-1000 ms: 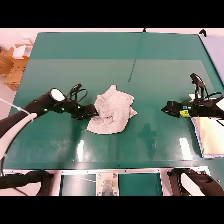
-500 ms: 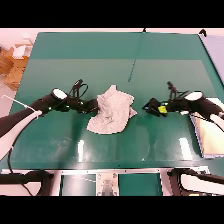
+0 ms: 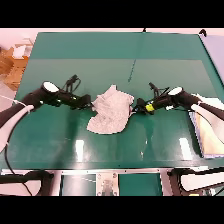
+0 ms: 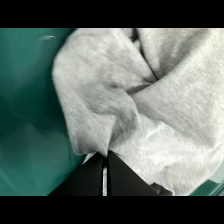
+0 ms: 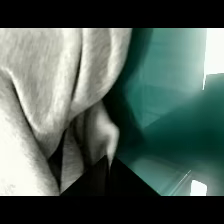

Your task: Fold the shirts.

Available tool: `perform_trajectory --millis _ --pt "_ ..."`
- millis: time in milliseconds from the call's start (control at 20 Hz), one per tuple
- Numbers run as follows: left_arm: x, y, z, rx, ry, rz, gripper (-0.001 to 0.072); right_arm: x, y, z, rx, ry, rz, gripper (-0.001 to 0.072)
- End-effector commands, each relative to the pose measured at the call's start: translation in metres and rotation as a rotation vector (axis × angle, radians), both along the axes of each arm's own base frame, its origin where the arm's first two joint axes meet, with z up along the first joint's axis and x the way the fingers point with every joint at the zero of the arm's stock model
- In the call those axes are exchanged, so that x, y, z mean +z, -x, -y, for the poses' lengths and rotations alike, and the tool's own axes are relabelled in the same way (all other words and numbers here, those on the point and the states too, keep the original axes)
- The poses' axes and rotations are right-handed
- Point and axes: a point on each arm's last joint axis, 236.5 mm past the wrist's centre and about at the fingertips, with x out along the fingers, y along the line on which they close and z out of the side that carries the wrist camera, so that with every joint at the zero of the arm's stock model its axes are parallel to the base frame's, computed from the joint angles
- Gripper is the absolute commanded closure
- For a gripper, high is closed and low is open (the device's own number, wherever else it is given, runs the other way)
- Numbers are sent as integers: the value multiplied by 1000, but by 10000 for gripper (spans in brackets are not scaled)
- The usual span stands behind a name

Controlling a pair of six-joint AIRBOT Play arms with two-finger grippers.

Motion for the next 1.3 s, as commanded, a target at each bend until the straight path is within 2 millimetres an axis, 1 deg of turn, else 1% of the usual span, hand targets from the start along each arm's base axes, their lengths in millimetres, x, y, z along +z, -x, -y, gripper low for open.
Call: perform_trajectory --millis 0,50,100,150,200,250,300,350,450,500,550,600,650,700,750,800,850,900,950,1000,1050,1100,1150,1200,1250 --pt "4 2 -64 40 -144 -51 687 10 -28 68 -91 92 38 704" --pt "7 1 -86 67 -187 -47 687 21 -40 103 -162 124 64 704" --pt "13 2 -107 97 -223 -44 687 32 -46 139 -226 152 88 704" --pt "19 1 -126 133 -248 -39 687 43 -49 168 -281 168 106 703" --pt "26 0 -142 167 -256 -28 687 55 -48 194 -337 170 120 703" --pt "33 -2 -154 201 -252 -17 687 63 -46 212 -373 170 126 703" --pt "40 -4 -159 224 -239 -6 687 68 -43 222 -389 166 126 703" --pt "45 -6 -157 230 -226 3 687 72 -40 225 -396 163 126 703" --pt "56 -11 -150 230 -194 19 687 81 -43 220 -396 143 148 703" --pt "67 -16 -145 229 -168 40 687 94 -49 216 -403 111 177 704" --pt "84 -23 -143 226 -155 75 686 115 -58 211 -393 77 233 704" --pt "113 -33 -139 227 -130 139 687 148 -68 203 -386 24 308 704" --pt "153 -43 -131 219 -87 238 687 189 -76 193 -370 -33 396 703" --pt "201 -49 -122 211 -36 349 687 242 -80 180 -340 -93 515 704" --pt "262 -50 -111 195 19 494 687 298 -78 166 -302 -141 644 703" --pt "323 -41 -103 169 53 645 687 360 -68 154 -268 -162 793 703" --pt "388 -22 -96 147 67 810 687 414 -52 144 -240 -137 933 703" --pt "443 2 -92 134 60 952 687 470 -30 136 -221 -80 1085 703" --pt "492 32 -88 120 50 1088 687 517 -6 128 -214 -24 1222 704" --pt "538 68 -82 103 40 1221 687 563 21 121 -224 36 1358 703" --pt "571 101 -76 84 29 1324 687 598 45 117 -252 84 1456 704" --pt "597 133 -71 64 18 1417 687 628 69 114 -286 129 1545 703" --pt "614 157 -66 48 13 1476 687 649 86 112 -316 162 1603 703" --pt "623 171 -64 45 16 1508 687 664 99 110 -335 182 1648 703" --pt "626 181 -62 42 20 1523 687 672 107 109 -344 201 1678 703"
